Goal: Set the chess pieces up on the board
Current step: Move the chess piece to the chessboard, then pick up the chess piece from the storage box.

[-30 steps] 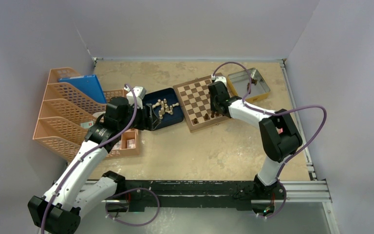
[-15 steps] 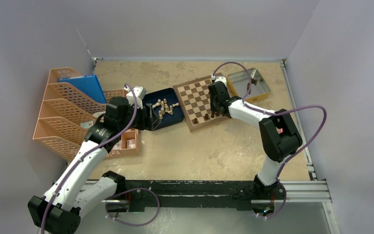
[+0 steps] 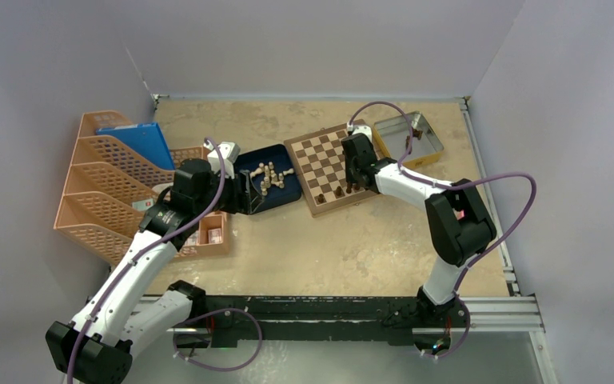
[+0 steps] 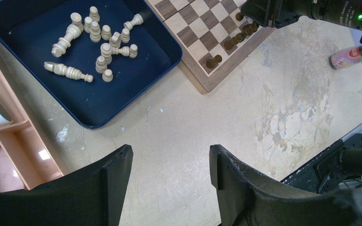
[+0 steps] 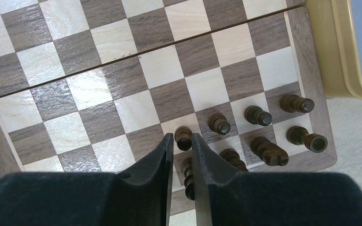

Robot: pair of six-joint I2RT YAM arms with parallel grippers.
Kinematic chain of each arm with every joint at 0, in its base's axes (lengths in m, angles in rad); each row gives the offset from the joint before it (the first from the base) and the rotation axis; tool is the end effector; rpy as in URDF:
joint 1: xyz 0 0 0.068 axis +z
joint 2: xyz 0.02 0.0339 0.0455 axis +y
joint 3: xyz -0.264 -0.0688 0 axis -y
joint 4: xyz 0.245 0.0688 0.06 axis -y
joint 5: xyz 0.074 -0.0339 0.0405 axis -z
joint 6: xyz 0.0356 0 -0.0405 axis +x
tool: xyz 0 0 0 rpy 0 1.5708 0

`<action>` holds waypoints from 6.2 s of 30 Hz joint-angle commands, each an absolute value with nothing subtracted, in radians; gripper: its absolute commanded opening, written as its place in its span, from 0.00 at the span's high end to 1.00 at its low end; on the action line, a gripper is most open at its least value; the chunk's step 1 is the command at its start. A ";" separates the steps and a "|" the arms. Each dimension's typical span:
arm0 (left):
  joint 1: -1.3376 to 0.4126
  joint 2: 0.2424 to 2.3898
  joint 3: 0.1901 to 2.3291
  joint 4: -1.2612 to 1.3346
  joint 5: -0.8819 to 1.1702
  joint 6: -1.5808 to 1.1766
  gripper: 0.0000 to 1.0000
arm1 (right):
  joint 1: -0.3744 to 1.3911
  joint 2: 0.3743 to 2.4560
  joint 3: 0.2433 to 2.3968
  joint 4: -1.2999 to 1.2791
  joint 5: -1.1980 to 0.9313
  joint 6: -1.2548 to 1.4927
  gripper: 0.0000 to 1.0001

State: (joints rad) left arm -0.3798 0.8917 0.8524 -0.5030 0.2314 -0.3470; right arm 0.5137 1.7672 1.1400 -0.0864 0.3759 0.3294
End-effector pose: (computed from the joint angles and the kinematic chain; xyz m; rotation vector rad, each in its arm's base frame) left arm 0.1775 -0.0797 0.3132 0.1778 2.1641 -0.6705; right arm 0.3427 0.1783 0.2071 -0.0122 2.2255 0.0298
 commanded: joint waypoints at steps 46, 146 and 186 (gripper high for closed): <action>-0.403 0.848 0.837 -0.463 0.220 -0.305 0.24 | 0.066 2.078 1.618 -0.083 0.413 0.187 0.72; -0.387 1.305 1.430 -0.389 0.659 -0.649 0.48 | 0.710 1.238 0.883 0.688 -0.211 -0.114 0.82; -0.385 1.388 1.484 -0.516 0.582 -0.502 1.00 | 0.743 1.347 0.915 0.552 -0.135 -0.168 0.82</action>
